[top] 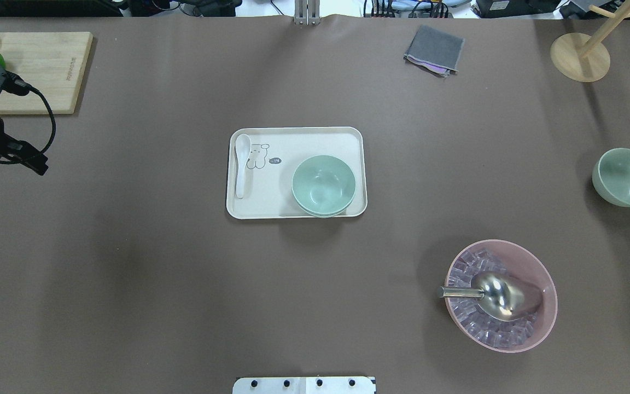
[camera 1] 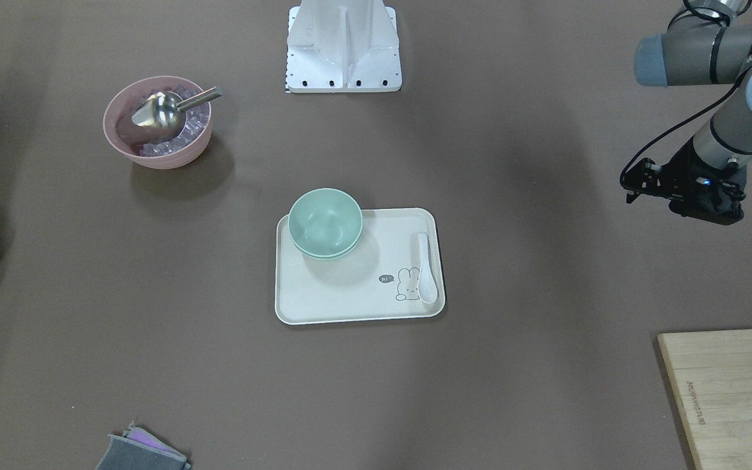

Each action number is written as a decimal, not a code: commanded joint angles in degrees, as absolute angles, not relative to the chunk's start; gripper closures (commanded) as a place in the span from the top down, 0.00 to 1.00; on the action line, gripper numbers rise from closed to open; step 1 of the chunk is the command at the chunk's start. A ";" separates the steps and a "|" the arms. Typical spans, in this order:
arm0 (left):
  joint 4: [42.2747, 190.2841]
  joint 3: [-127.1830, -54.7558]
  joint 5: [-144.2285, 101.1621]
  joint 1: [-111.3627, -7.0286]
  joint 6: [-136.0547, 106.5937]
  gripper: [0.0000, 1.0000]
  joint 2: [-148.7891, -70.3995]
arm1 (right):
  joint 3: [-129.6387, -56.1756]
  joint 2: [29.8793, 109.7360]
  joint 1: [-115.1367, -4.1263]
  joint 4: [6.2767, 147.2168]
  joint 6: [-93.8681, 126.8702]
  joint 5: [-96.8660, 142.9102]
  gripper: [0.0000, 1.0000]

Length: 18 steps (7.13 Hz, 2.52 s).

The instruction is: Stack green bowls together

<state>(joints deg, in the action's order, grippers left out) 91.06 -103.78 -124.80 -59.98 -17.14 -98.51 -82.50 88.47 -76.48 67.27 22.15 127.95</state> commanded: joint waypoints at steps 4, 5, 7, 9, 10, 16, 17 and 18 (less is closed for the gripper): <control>91.05 -104.15 -124.89 -59.94 -17.14 0.98 -98.53 | -81.83 90.97 -73.92 64.07 22.32 127.35 0.57; 91.05 -103.89 -126.81 -59.94 -17.14 0.98 -98.53 | -81.83 91.23 -73.92 63.55 22.32 127.44 0.51; 91.05 -103.62 -129.90 -59.94 -17.23 0.98 -98.44 | -81.83 91.32 -73.83 63.46 22.32 127.35 0.47; 91.05 -103.54 -129.90 -59.94 -17.23 0.98 -98.44 | -81.91 91.14 -73.74 63.46 22.41 127.35 0.46; 91.05 -103.54 -129.90 -59.94 -17.14 0.98 -98.44 | -82.09 90.97 -73.57 63.37 23.02 127.35 0.46; 91.05 -103.45 -129.90 -59.94 -17.23 0.98 -98.44 | -81.83 90.62 -72.95 63.46 23.38 127.27 0.41; 91.05 -103.36 -129.90 -59.94 -17.14 0.98 -98.44 | -81.83 90.62 -72.78 63.46 23.38 127.27 0.41; 91.05 -103.27 -129.90 -59.94 -17.14 0.98 -98.44 | -81.83 90.53 -72.60 63.37 23.38 127.27 0.41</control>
<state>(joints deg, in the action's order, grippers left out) 91.06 -103.35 -129.90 -59.94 -17.16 -98.44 -81.82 90.59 -72.80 63.44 23.38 127.27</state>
